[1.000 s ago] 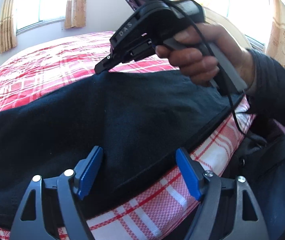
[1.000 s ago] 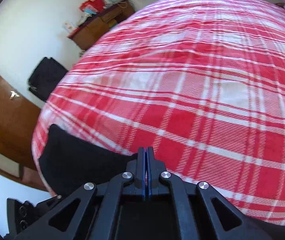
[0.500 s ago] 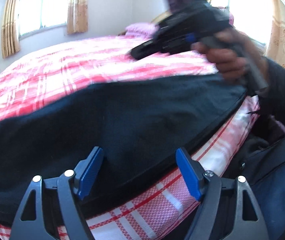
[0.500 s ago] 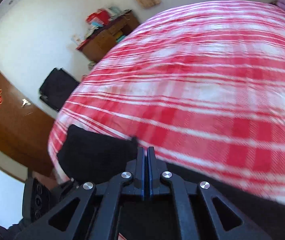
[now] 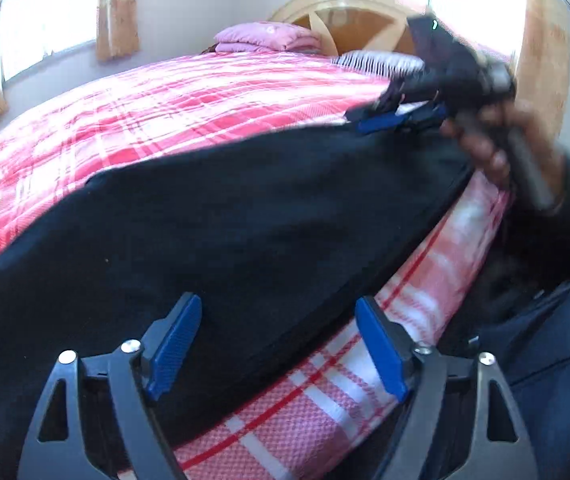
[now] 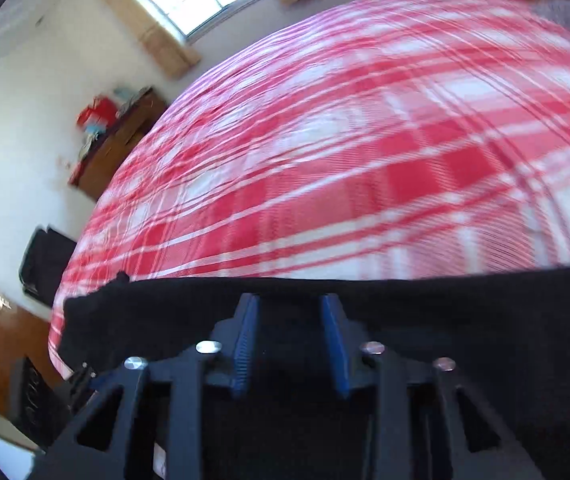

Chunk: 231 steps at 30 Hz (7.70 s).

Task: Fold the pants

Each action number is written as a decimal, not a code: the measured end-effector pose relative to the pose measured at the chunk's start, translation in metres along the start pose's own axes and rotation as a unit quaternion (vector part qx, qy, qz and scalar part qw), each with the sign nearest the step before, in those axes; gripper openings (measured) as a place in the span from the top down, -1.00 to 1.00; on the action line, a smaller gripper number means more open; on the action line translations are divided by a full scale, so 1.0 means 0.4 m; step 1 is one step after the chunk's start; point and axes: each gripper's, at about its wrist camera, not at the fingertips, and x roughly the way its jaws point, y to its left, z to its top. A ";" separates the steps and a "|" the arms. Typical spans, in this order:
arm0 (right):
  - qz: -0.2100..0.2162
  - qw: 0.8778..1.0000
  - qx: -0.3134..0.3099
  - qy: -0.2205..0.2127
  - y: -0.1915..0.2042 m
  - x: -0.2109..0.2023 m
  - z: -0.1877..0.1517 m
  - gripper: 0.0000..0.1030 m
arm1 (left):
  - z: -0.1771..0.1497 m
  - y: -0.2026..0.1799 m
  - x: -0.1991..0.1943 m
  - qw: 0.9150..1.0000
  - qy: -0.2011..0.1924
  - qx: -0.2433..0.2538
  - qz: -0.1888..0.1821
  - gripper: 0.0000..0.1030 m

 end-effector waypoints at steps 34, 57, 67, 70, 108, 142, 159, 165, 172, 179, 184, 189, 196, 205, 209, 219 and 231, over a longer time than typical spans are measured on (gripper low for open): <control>-0.098 0.992 0.003 -0.077 -0.206 -0.295 -0.035 -0.06 | 0.023 0.144 -0.107 0.990 -0.025 -0.048 0.133 -0.88; -0.101 0.986 0.042 -0.129 -0.239 -0.358 -0.025 -0.09 | -0.175 0.492 -0.267 0.924 -0.006 -0.235 0.302 -0.96; -0.143 0.973 0.066 -0.170 -0.301 -0.481 -0.026 -0.11 | 0.012 0.398 -0.346 0.941 -0.098 -0.216 0.241 -0.97; -0.169 0.966 0.073 -0.182 -0.328 -0.521 -0.037 -0.11 | 0.076 0.342 -0.283 0.956 -0.091 -0.186 0.210 -0.97; -0.148 0.971 0.092 -0.166 -0.512 -0.606 -0.093 0.72 | 0.028 0.249 -0.024 0.972 0.020 -0.171 0.162 -1.00; -0.117 0.970 -0.073 -0.202 -0.104 -0.597 -0.092 0.81 | 0.030 0.251 -0.024 0.972 0.021 -0.170 0.163 -1.00; -0.062 0.978 -0.118 -0.161 0.038 -0.464 -0.077 0.81 | 0.029 0.250 -0.023 0.972 0.020 -0.170 0.164 -1.00; -0.051 0.979 -0.131 -0.148 0.075 -0.419 -0.064 0.81 | 0.029 0.250 -0.023 0.972 0.020 -0.169 0.164 -1.00; -0.035 0.980 -0.150 -0.125 0.126 -0.350 -0.062 0.81 | 0.030 0.250 -0.022 0.972 0.017 -0.167 0.165 -1.00; -0.015 0.979 -0.184 -0.090 0.210 -0.253 -0.065 0.81 | 0.029 0.250 -0.020 0.972 0.015 -0.166 0.165 -1.00; -0.003 0.977 -0.205 -0.063 0.261 -0.185 -0.077 0.81 | 0.028 0.250 -0.019 0.972 0.014 -0.165 0.165 -1.00; 0.005 0.975 -0.219 -0.039 0.298 -0.116 -0.091 0.81 | 0.028 0.250 -0.019 0.972 0.013 -0.165 0.165 -1.00; 0.004 0.971 -0.237 -0.011 0.337 -0.025 -0.114 0.81 | 0.026 0.249 -0.020 0.972 0.010 -0.164 0.167 -1.00; 0.023 0.969 -0.242 0.036 0.320 0.005 -0.135 0.24 | 0.037 0.236 -0.035 0.970 -0.003 -0.178 0.167 -1.00; 0.022 0.971 -0.237 0.008 0.278 -0.087 -0.125 0.23 | 0.075 0.199 -0.054 0.975 -0.028 -0.176 0.130 -1.00; -0.033 0.995 -0.076 -0.054 0.019 -0.214 -0.097 0.22 | 0.136 0.086 0.059 0.983 -0.004 -0.183 0.009 -0.95; -0.058 0.994 -0.005 -0.093 -0.076 -0.249 -0.084 0.22 | 0.196 0.003 0.107 0.983 0.016 -0.173 -0.058 -0.11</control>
